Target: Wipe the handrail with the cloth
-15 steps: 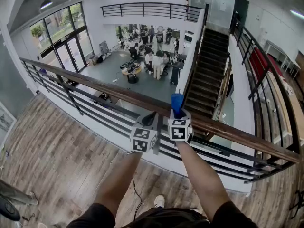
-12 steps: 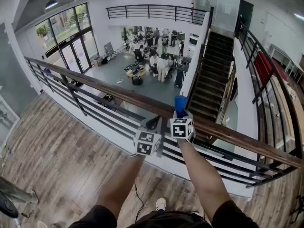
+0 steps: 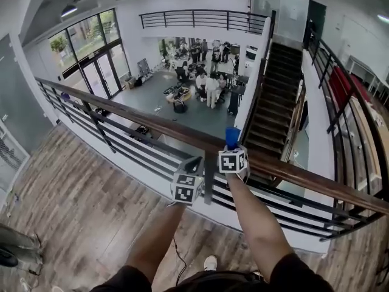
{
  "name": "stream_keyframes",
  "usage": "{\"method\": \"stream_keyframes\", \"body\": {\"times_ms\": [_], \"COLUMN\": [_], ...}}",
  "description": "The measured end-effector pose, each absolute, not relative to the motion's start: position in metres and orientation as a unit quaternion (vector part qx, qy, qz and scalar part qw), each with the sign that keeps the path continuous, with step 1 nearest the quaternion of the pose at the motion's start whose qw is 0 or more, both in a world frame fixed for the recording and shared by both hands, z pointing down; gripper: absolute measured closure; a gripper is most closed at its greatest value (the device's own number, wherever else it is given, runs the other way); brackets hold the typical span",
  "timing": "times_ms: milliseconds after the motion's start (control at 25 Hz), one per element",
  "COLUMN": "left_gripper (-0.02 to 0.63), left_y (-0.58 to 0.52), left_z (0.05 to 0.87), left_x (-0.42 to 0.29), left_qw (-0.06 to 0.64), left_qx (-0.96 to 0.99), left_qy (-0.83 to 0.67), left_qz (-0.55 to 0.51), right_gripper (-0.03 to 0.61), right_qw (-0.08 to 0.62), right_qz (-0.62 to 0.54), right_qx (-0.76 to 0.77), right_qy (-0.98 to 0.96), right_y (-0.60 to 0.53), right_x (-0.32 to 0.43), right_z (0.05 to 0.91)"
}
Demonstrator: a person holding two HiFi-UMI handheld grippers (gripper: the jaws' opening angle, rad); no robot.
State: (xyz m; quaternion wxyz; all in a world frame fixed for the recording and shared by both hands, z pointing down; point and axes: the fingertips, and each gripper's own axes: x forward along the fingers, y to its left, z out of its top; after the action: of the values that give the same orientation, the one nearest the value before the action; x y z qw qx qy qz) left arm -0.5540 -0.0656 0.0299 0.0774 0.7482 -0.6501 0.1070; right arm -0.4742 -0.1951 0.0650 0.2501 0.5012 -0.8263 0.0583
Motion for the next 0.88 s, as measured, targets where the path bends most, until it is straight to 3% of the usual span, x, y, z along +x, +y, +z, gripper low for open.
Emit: {"method": "stream_keyframes", "body": {"times_ms": [240,400,880], "left_gripper": [0.611,0.611,0.611], "left_y": [-0.083,-0.085,-0.114], "left_z": [0.023,0.032,0.031], "left_x": [-0.520,-0.495,-0.371], "left_qw": [0.070,0.108,0.099], "left_qx": [0.769,0.778,0.807], "left_qy": [-0.626,-0.613,-0.572], "left_qz": [0.108,0.092,0.106], "right_gripper": [0.468,0.468,0.468], "right_qw": [0.247,0.252,0.257], "right_qz": [0.062,0.057,0.047], "right_qx": [0.506,0.510,0.534], "right_qy": [-0.824,-0.820,-0.804], "right_y": [-0.201,-0.203,-0.197], "right_x": [-0.441,-0.412,-0.271], "right_z": [0.065,0.063,0.065]}}
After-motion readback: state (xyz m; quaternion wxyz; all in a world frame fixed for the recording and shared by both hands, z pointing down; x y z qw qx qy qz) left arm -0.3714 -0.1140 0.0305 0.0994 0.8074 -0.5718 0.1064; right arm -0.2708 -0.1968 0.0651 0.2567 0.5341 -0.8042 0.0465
